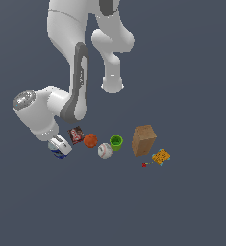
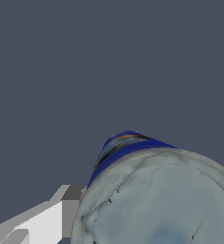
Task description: Pick up a designated object from a clutter of objects.
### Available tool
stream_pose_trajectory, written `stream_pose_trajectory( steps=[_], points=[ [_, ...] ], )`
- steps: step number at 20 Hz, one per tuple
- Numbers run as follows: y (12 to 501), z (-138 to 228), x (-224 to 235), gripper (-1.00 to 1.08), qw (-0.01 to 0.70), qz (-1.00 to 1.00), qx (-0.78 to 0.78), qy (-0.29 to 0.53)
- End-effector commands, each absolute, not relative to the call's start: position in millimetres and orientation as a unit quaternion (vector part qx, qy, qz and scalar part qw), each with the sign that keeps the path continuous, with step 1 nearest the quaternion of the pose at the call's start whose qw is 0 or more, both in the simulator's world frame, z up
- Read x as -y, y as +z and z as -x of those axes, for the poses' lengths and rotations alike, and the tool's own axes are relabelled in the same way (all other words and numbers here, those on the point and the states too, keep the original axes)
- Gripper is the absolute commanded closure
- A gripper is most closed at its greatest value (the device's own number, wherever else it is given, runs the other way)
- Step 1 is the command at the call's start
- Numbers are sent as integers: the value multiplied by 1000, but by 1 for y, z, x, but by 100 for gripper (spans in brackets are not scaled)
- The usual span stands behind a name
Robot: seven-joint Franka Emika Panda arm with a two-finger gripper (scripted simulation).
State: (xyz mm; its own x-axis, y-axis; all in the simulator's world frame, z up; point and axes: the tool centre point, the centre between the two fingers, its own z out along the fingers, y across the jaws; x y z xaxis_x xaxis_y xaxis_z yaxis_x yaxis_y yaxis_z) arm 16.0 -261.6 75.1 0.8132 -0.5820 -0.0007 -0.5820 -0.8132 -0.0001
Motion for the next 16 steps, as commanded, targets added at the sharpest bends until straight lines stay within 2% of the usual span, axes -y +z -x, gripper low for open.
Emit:
stream_pose_trajectory(
  steps=[1,9,16],
  points=[
    [74,-16,262,108,0,952,-306,0],
    [85,-12,258,108,0,952,-306,0],
    [116,-1,247,108,1,952,-306,0]
  ],
)
